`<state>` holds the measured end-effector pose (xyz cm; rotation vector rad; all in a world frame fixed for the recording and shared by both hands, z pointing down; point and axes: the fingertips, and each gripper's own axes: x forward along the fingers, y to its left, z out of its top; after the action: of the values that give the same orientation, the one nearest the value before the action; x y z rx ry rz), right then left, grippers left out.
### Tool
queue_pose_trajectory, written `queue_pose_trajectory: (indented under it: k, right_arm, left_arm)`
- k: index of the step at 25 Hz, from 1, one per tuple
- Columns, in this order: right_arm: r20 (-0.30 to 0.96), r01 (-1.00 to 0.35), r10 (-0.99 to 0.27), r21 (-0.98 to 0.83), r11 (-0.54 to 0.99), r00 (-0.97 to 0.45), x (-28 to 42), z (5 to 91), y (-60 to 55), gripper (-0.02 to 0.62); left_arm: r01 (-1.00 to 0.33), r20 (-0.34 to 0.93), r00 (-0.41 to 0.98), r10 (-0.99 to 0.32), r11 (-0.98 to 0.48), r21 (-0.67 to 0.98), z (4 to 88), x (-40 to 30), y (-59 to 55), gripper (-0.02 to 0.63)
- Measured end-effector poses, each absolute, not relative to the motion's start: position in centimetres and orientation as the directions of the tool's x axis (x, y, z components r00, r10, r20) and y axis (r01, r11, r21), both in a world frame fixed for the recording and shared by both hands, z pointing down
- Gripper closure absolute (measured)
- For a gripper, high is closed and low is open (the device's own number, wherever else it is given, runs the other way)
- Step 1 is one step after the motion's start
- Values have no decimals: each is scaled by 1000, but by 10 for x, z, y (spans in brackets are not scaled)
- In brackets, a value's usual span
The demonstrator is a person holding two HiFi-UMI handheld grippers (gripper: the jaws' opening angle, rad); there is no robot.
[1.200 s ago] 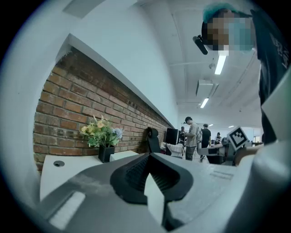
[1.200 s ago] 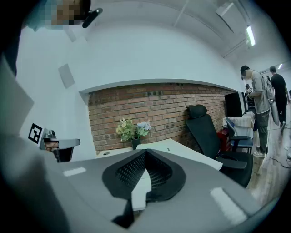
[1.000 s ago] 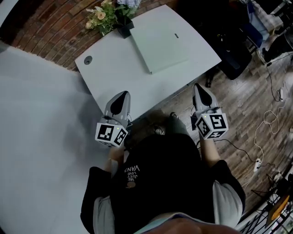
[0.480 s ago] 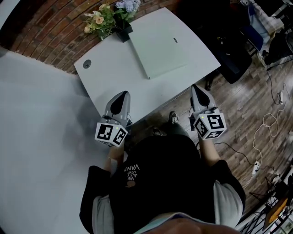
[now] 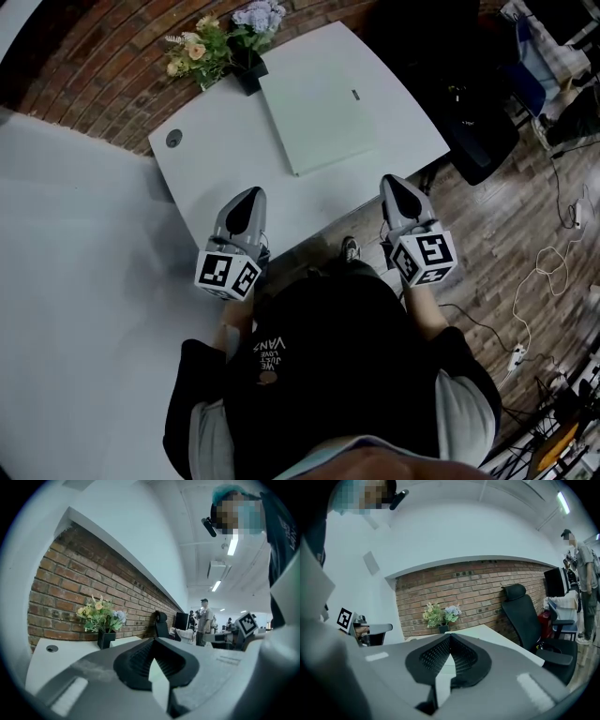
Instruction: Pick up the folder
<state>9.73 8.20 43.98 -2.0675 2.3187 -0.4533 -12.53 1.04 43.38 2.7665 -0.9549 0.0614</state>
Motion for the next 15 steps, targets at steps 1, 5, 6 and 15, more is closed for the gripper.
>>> queue_pose_trajectory:
  k: [1,5,6,15]
  right_arm:
    - [189,-972,-972,-215,98,-140,100,440,78,597]
    - [189,-967,-967,-218,131,-173,115,440,65,597]
    - [188,-966,-965,-217,139,-181,119,440,62,597]
    - [201,-954,-946,-216,210,-254,155,444,42,597]
  left_arm:
    - [-620,117,784,-609,-764,178,435,-121,8,606]
    - [-639,136,769,-624,-753,157,438,-104,0,606]
    - [-644,137,765,-630,-749,154,438,-99,-2,606]
    - [-709,118,705,-700,-688,153,436,-71,-11,606]
